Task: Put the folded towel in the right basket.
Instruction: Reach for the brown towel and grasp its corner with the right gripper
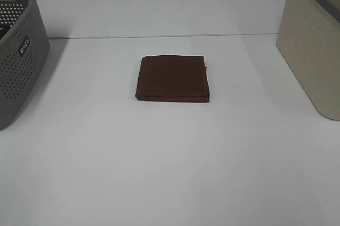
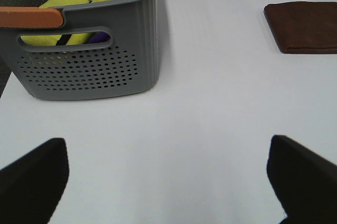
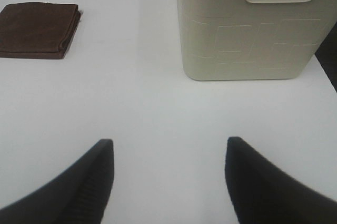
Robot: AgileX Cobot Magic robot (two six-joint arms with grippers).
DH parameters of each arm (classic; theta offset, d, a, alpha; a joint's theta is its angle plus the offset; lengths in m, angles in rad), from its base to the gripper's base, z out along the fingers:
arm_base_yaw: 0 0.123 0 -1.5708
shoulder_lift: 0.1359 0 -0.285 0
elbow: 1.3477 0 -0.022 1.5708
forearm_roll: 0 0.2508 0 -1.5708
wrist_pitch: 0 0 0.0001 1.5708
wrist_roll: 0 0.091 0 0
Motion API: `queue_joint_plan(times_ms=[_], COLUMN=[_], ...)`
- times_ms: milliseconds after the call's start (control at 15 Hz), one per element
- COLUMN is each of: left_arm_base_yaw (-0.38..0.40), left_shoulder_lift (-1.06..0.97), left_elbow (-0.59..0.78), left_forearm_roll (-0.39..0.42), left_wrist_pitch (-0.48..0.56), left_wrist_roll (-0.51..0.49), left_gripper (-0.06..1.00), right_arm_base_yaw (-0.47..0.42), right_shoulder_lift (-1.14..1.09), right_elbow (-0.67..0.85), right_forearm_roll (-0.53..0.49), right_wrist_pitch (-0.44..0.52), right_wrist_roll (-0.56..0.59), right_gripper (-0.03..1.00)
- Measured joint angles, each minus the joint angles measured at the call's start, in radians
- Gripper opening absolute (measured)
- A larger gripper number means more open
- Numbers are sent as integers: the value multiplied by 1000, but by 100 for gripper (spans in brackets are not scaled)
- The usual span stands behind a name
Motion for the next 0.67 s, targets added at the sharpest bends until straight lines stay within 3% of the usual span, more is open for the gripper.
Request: queue_joint_plan(times_ms=[667], left_arm_base_yaw=[0], left_shoulder_lift=[0], left_elbow=[0], left_forearm_roll=[0], left_wrist_pitch=[0], left_wrist_roll=[0], left_gripper=[97], right_arm_base_yaw=[0], right_shoulder_lift=[0], right_elbow=[0], right_forearm_roll=[0], right_wrist_pitch=[0], right_wrist_roll=[0], right_gripper=[59])
